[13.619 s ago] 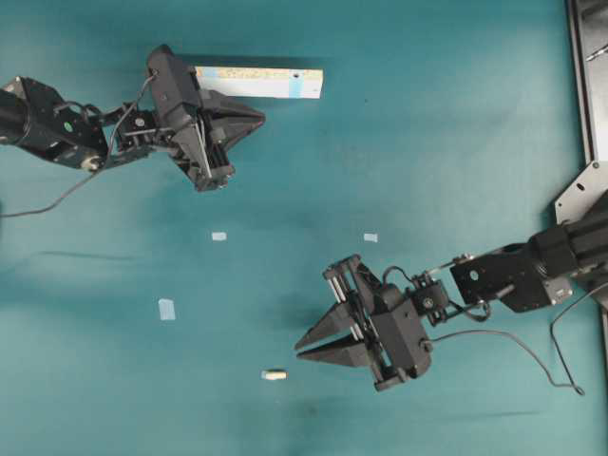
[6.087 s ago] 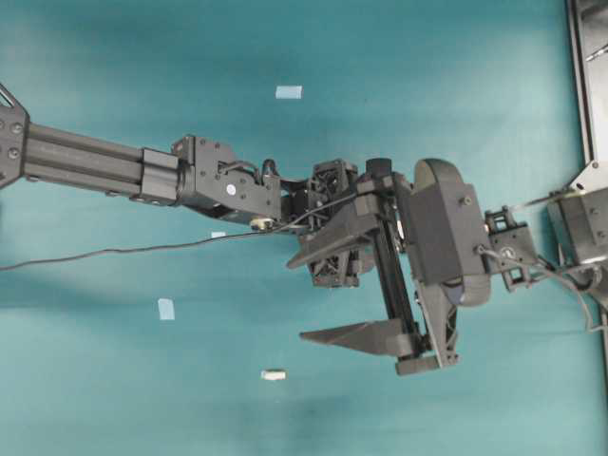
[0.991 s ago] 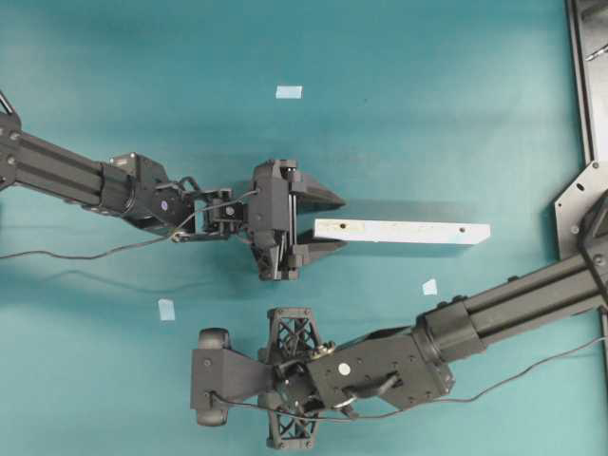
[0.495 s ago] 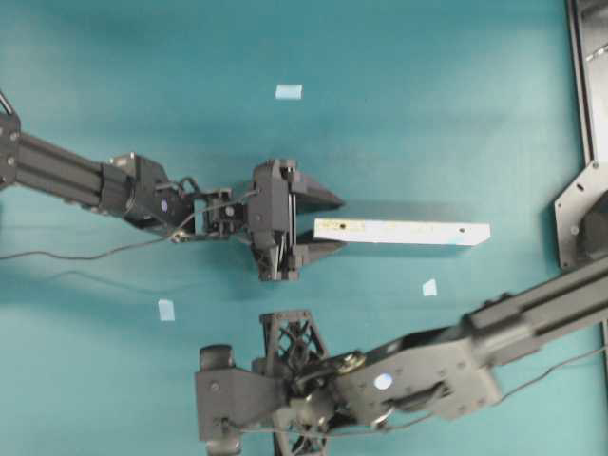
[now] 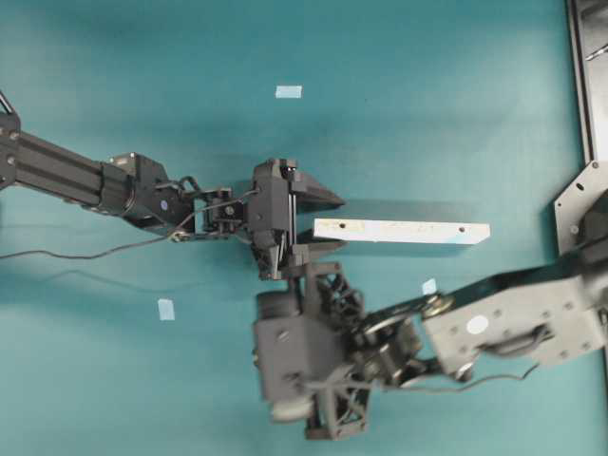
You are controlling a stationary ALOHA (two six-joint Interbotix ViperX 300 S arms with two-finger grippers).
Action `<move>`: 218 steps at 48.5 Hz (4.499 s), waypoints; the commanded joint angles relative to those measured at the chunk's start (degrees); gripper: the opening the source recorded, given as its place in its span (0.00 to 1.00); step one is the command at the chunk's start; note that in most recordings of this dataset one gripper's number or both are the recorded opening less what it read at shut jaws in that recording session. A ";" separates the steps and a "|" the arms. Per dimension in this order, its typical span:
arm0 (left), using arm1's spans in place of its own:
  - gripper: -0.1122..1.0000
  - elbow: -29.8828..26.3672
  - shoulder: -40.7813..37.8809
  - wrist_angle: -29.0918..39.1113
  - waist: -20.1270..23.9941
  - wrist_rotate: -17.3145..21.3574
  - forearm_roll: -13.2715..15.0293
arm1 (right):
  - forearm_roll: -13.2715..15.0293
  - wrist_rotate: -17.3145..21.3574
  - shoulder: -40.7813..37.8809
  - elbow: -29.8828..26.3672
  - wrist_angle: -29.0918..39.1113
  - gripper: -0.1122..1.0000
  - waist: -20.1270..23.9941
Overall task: Move the wooden board into place and insert the rod into its hole.
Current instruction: 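Lift the dowel and carry it over the strip's hole with the right gripper, then lower the dowel into the hole while the left gripper holds the strip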
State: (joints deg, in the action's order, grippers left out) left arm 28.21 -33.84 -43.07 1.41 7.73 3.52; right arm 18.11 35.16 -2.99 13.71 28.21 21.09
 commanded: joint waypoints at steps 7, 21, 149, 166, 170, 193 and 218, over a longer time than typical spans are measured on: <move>0.79 -0.44 0.00 0.97 -0.26 0.26 0.18 | 0.18 0.09 9.05 9.93 -13.71 0.20 -2.29; 0.79 -0.70 -0.09 1.32 -1.05 0.26 0.26 | 0.18 0.09 18.72 23.99 -25.22 0.20 -5.27; 0.32 -3.96 -0.62 6.50 -3.87 -0.35 0.44 | -16.79 -22.94 -6.42 50.10 -89.03 0.20 -21.88; 0.32 -3.96 -0.53 6.50 -3.87 -0.35 0.44 | -16.96 -22.94 -6.42 50.36 -87.71 0.20 -21.27; 0.32 -3.96 -0.53 6.50 -3.87 -0.35 0.44 | -17.14 -22.94 -6.42 51.06 -87.71 0.20 -21.18; 0.32 -3.96 -0.53 7.29 -3.87 -0.35 0.44 | -18.02 -22.94 -3.43 53.53 -84.99 0.20 -21.27; 0.32 -3.96 -0.53 7.47 -3.87 -0.35 0.44 | -17.93 -22.68 -1.23 49.83 -67.68 0.20 -21.27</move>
State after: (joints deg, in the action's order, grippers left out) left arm 24.08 -34.54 -37.00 -0.97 7.56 4.13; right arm 0.09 12.39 -4.22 64.34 -44.21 -0.44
